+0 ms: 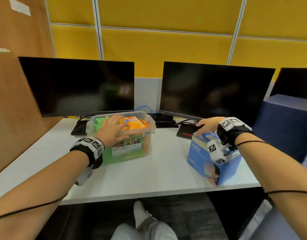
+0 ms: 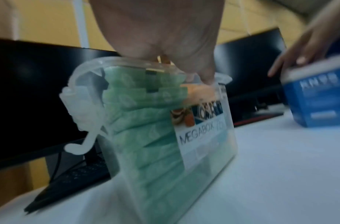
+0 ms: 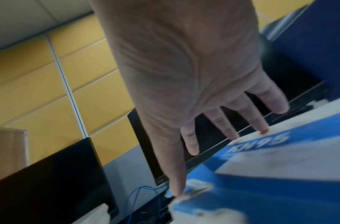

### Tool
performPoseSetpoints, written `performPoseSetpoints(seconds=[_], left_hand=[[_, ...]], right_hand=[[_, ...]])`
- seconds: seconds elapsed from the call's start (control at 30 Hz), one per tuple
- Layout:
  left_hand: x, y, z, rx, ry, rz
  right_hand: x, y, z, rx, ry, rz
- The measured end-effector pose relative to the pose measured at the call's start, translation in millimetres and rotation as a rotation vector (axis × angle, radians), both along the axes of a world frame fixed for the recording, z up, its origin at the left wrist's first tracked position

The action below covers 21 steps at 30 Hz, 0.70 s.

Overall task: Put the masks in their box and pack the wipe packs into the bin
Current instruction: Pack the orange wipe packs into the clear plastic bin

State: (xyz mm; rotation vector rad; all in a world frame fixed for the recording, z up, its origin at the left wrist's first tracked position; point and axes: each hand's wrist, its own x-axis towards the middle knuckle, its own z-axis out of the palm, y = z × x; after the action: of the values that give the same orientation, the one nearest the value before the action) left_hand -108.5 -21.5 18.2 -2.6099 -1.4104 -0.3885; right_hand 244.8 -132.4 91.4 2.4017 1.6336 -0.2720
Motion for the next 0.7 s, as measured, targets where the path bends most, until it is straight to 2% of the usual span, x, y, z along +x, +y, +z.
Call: performPoseSetpoints(seconds=[0.07,0.23,0.3,0.4,0.5,0.6,0.7], left_hand=[[-3,-7,-3,0.08,-0.027,-0.077],[5,-19,-2,0.103,-0.051,-0.036],[10,-23,1,0.118,-0.039,0.001],[22,-28,7,0.09,-0.02,0.092],[42,-31,13,0.063,0.03,0.171],[70,-34,17,0.022,0.036,0.214],[106,-38,20,-0.018,0.033,0.296]], right_hand=[[15,-23,-2,-0.017,0.025,-0.065],[40,-35,-15,-0.119,-0.008,-0.152],[44,-35,-25,-0.066,0.042,-0.217],[27,-43,-29,0.044,0.037,-0.26],[9,-36,-34,0.119,-0.015,-0.221],[-10,-22,-38,0.191,0.131,-0.236],[-33,-8,-40,0.207,0.148,-0.182]])
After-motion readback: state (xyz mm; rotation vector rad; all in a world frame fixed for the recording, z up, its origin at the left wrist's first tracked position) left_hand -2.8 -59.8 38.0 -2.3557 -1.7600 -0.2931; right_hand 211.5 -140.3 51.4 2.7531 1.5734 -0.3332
